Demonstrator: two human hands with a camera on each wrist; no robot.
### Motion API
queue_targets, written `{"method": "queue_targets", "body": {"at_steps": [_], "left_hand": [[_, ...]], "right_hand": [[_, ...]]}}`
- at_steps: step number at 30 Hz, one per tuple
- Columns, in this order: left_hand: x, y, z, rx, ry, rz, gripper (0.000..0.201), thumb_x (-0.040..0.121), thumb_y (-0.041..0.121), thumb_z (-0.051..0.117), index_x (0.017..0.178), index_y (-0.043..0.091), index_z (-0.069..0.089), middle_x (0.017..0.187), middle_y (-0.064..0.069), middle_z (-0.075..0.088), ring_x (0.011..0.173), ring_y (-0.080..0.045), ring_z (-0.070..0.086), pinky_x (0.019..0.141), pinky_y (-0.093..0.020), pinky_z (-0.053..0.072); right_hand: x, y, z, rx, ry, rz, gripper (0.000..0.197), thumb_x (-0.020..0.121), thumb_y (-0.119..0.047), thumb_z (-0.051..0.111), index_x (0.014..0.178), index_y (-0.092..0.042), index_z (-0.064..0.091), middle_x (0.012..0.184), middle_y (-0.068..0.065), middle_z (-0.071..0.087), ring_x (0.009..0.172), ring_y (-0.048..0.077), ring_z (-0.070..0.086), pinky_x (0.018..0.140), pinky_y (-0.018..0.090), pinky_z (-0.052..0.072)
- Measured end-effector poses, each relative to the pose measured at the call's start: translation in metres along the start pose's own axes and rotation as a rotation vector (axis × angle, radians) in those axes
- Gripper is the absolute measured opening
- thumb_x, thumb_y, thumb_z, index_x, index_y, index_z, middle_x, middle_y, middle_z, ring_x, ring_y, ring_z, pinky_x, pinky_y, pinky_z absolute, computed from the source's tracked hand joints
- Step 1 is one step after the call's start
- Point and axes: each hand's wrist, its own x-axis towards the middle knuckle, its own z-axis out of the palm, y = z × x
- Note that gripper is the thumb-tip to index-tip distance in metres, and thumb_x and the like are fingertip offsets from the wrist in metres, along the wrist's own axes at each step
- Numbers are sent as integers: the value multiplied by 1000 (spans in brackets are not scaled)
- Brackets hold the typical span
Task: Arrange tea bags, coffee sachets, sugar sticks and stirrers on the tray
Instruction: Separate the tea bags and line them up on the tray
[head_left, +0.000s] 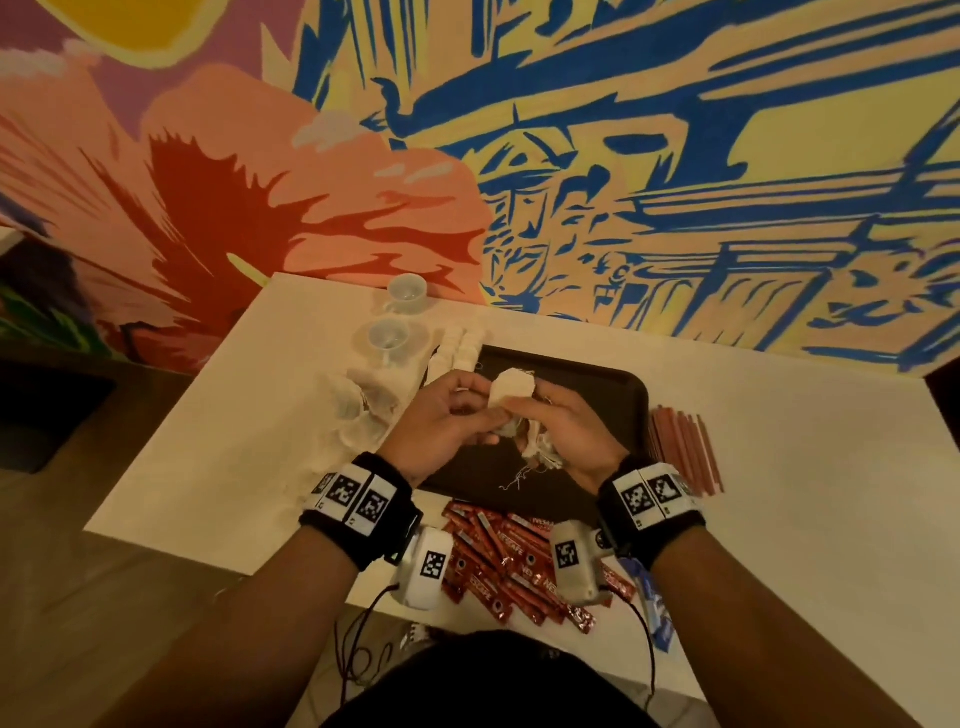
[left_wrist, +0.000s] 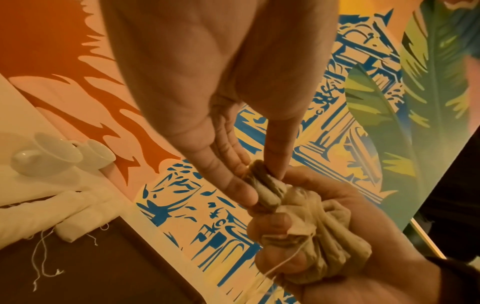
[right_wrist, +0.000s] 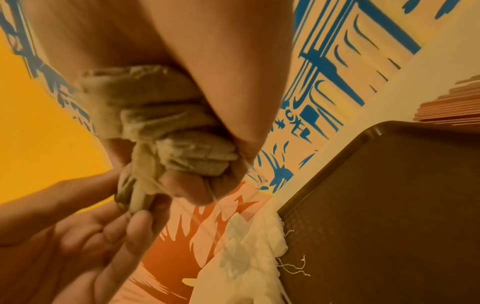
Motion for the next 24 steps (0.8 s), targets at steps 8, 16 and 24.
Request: {"method": "queue_targets", "body": {"at_steps": [8,16,24], "left_hand": [[-11,-7,32,83,18,-12,24,92,23,70,111,8,68,109,-13,71,100,-25,71,86,-43,60],[-20,-2,35,328,117,79,20,96,21,66,105,3,69,96,-14,75,84,-27,72,72,-35,61],[-18,-5,8,186,239,38,23,97,17,64,109,-2,61,104,-22,73,80,-29,70,63,-23,58]], "right_hand": [[-19,11,-41,-270,10,-66,21,87,-20,79,96,-2,73,69,10,66,58,14,58,63,28,45],[-27,18,-50,-22,-40,32,32,88,-25,76,108,0,69,75,5,67,53,9,56,47,20,45],[-11,21,-57,37,111,27,28,93,-38,71,96,-11,68,73,10,65,59,20,53,54,30,42]]}}
